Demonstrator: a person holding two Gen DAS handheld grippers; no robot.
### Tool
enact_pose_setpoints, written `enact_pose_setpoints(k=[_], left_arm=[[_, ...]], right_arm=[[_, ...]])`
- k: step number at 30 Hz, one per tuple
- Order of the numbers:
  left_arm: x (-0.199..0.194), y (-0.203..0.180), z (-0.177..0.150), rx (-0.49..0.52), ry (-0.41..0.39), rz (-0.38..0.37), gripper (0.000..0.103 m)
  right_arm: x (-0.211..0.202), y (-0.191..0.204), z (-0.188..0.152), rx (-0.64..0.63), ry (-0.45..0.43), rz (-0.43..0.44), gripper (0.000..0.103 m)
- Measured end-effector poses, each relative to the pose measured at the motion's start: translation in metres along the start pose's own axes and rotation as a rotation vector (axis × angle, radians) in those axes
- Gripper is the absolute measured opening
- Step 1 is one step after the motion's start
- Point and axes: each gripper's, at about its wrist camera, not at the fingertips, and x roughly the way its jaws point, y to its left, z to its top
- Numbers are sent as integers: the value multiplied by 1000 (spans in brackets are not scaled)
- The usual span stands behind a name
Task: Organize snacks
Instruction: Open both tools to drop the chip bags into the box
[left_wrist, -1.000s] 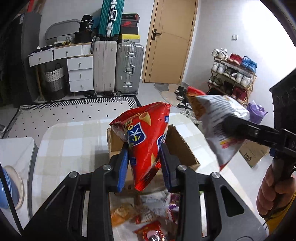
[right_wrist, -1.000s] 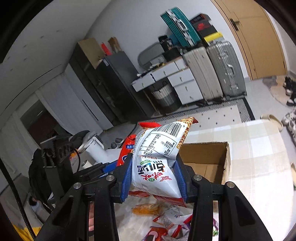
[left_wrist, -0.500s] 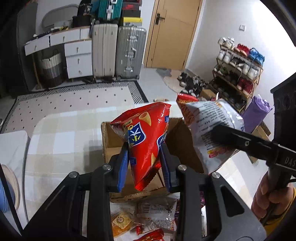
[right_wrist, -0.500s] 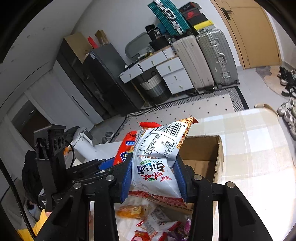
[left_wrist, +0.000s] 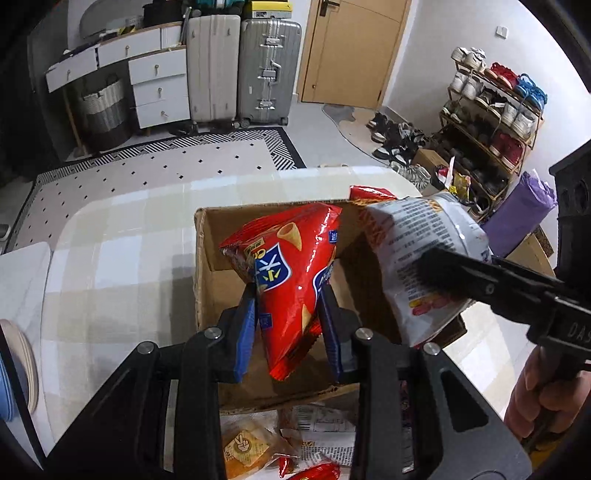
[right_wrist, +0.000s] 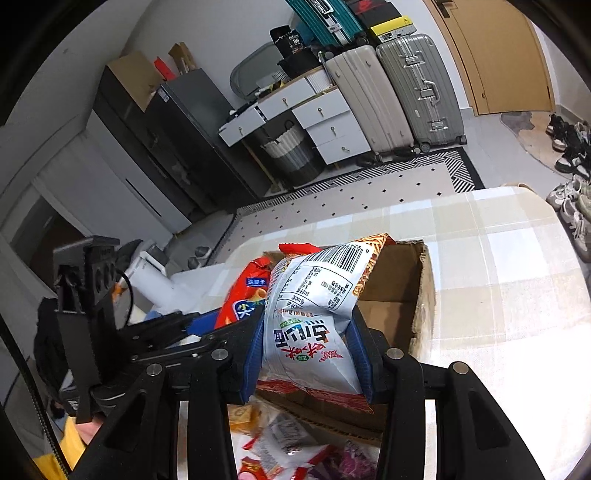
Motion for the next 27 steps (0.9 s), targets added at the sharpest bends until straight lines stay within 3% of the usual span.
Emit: enact_pose_setpoints(k=[10, 17, 27], left_arm=[[33, -1, -17, -12, 13, 42, 30], [34, 8, -24, -35, 10, 39, 48], [2, 15, -48, -52, -24, 36, 63]], right_arm=[[14, -3, -2, -23, 24, -33, 42], [18, 1, 1, -59, 28, -74, 43], [8, 6, 5, -60, 5, -91, 46]])
